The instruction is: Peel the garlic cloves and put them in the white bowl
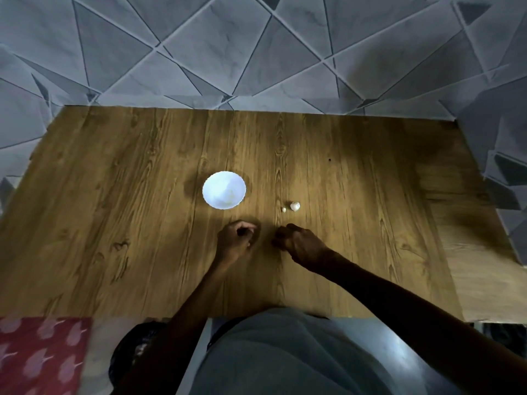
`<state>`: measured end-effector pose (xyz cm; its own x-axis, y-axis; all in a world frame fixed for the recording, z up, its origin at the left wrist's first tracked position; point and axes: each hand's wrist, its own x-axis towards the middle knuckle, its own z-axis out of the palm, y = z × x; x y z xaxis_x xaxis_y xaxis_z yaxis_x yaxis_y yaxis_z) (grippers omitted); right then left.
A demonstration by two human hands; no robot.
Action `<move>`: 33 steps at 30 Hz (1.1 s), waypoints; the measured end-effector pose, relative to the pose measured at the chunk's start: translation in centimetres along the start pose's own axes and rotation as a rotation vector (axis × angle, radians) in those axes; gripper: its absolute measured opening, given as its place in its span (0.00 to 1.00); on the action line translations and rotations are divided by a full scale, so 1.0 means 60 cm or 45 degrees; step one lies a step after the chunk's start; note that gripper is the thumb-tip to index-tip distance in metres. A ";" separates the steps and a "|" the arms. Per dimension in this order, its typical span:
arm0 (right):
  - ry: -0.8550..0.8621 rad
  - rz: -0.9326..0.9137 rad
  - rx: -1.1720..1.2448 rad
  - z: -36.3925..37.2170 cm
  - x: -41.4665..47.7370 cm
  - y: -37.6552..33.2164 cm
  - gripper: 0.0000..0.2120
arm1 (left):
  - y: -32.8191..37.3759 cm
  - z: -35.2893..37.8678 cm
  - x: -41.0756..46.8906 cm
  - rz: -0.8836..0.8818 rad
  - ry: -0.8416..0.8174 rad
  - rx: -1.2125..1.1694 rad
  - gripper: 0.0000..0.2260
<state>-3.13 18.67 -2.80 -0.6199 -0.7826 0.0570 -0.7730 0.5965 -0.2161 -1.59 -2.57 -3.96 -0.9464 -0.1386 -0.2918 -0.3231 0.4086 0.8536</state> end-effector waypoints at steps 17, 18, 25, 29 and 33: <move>0.344 0.820 0.997 -0.043 0.077 -0.086 0.07 | 0.049 0.036 -0.017 -0.771 -0.133 -1.706 0.16; 0.280 0.776 0.957 -0.050 0.080 -0.100 0.08 | 0.053 0.037 -0.019 -0.799 -0.174 -1.808 0.17; 0.217 0.722 0.738 -0.064 0.076 -0.128 0.13 | 0.062 0.039 -0.019 -0.923 -0.116 -2.050 0.15; 0.341 0.785 0.910 -0.069 0.069 -0.113 0.10 | 0.065 0.037 -0.016 -0.973 -0.037 -2.018 0.12; 0.461 0.954 0.952 -0.072 0.065 -0.088 0.07 | 0.079 0.036 -0.025 -0.943 0.043 -2.015 0.13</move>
<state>-2.03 13.24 2.77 -0.9919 -0.0996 -0.0789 0.0122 0.5433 -0.8394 -1.71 1.50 -0.43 -0.6044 0.1015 -0.7902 -0.3192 -0.9396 0.1235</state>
